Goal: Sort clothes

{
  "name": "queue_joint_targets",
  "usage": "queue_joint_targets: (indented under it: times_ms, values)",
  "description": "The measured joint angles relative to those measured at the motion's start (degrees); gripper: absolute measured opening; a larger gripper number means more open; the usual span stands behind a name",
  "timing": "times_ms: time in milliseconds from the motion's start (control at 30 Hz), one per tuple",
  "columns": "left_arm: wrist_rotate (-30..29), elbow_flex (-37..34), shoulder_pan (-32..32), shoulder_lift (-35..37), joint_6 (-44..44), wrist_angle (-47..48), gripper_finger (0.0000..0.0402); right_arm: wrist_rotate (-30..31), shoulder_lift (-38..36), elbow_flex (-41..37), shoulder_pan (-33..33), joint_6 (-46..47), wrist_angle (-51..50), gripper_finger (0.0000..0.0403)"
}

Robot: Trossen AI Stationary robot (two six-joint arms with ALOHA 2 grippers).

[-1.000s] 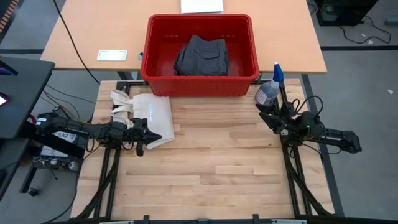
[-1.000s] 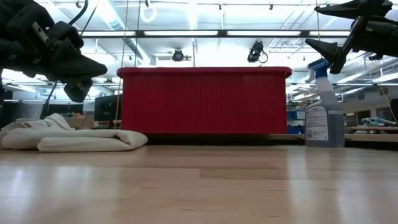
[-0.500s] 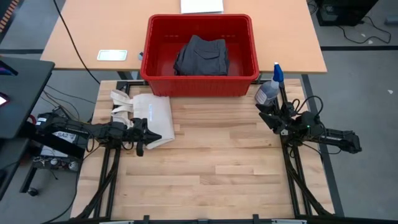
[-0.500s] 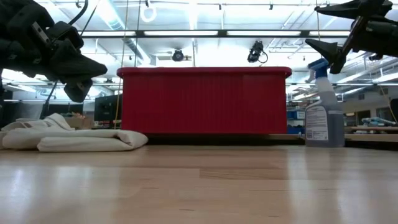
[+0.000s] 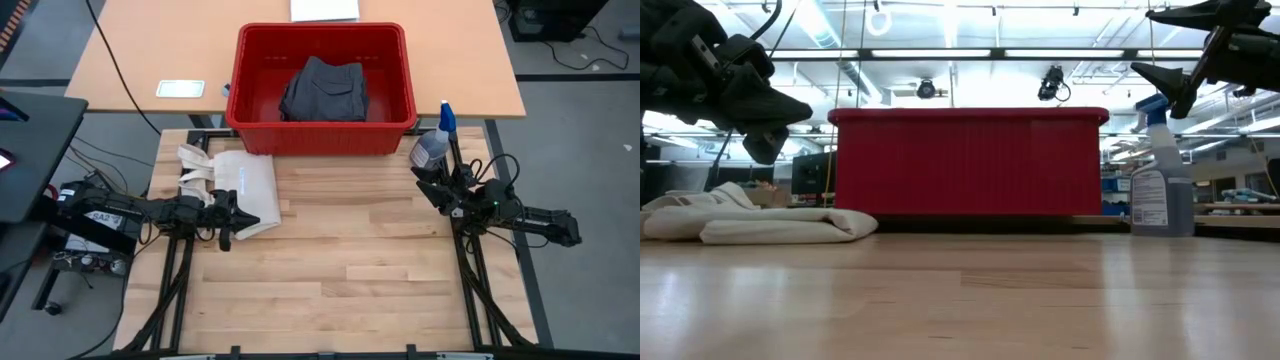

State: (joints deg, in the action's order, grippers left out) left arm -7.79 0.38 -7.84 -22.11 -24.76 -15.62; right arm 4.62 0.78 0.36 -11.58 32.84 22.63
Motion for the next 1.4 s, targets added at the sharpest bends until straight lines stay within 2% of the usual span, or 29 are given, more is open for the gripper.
queue_joint_targets:
  times_ms: [433, 567, 700, 800, 967, 1100, 1267, 1400]
  values:
    - [-0.02, 0.0, 0.01, 0.0, 0.24, 0.02, 0.0014, 0.01, 0.01, 0.01, -0.01, 0.01, -0.01, 0.0347]
    - [-0.06, -0.02, 0.01, 0.0, 12.97, -0.1, 0.0014, 0.0, 0.02, 0.01, 0.0, 0.01, 0.0, 0.0347]
    - [-0.07, -0.02, 0.01, 0.0, 15.2, -2.45, 0.0014, 0.01, 0.0, 0.0, -0.01, 0.0, 0.0, 0.0347]
    - [-0.07, -0.02, 0.01, 0.0, 10.61, -7.85, 0.0014, 0.0, 0.02, 0.0, -0.02, 0.0, 0.0, 0.0347]
    - [-0.36, -0.02, 0.02, 0.04, -10.0, -19.17, 0.0014, 0.0, 0.02, 0.02, -0.02, 0.01, -0.02, 0.0347]
    - [-5.1, -0.02, 0.34, 0.02, -16.12, -24.5, 0.0014, 0.16, 0.01, 0.02, -0.01, 0.03, 0.06, 0.0347]
    - [-6.59, -0.02, 0.31, 0.03, -17.57, -30.58, 0.0014, 9.93, 0.02, 0.01, -0.02, 3.57, 4.28, 0.0347]
    - [-8.14, -0.02, 0.29, -0.02, -18.62, -30.49, 0.0014, 15.95, 0.02, 0.0, 0.0, 7.9, 8.89, 0.0347]
